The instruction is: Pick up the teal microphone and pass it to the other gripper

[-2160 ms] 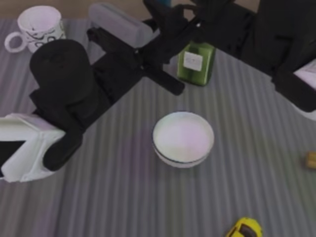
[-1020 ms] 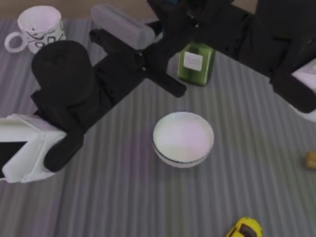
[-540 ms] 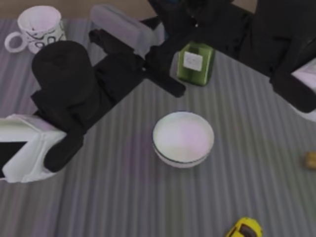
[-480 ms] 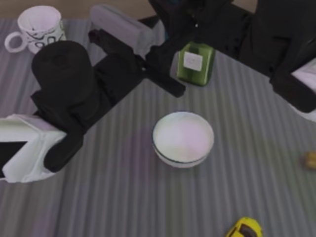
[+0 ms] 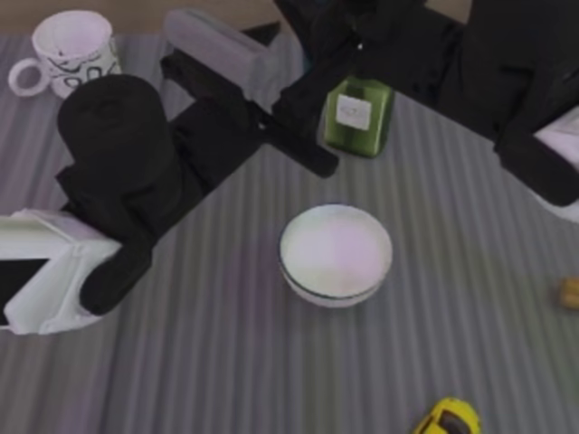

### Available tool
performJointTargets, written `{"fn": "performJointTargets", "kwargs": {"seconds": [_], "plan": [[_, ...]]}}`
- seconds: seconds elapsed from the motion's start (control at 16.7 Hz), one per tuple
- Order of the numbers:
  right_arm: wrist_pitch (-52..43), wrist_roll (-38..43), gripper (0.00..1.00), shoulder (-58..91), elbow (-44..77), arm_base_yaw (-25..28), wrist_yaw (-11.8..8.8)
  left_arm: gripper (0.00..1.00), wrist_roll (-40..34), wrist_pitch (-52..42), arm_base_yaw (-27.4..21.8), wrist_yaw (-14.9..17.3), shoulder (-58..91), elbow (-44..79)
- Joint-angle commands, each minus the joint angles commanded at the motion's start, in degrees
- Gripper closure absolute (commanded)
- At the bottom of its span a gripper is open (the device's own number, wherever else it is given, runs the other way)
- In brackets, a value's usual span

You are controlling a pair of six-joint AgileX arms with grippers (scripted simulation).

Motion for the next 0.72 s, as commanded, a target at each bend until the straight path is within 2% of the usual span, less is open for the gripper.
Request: {"fn": "performJointTargets", "kwargs": {"seconds": [0.06, 0.18, 0.6, 0.72], "plan": [[0.1, -0.3, 1.00, -0.5, 0.5, -0.1, 0.6, 0.00, 0.6, 0.0, 0.6, -0.9, 0.7, -0.5], [0.1, -0.2, 1.00, -0.9, 0.1, -0.5, 0.0, 0.00, 0.6, -0.1, 0.8, -0.7, -0.3, -1.5], [0.1, -0.3, 1.00, -6.0, -4.8, -6.1, -6.1, 0.00, 0.4, -0.7, 3.9, 1.1, -13.5, -14.0], [0.1, -0.4, 1.00, -6.5, -5.4, -6.7, -6.8, 0.00, 0.4, -0.7, 4.2, 1.4, -14.8, -15.3]]}}
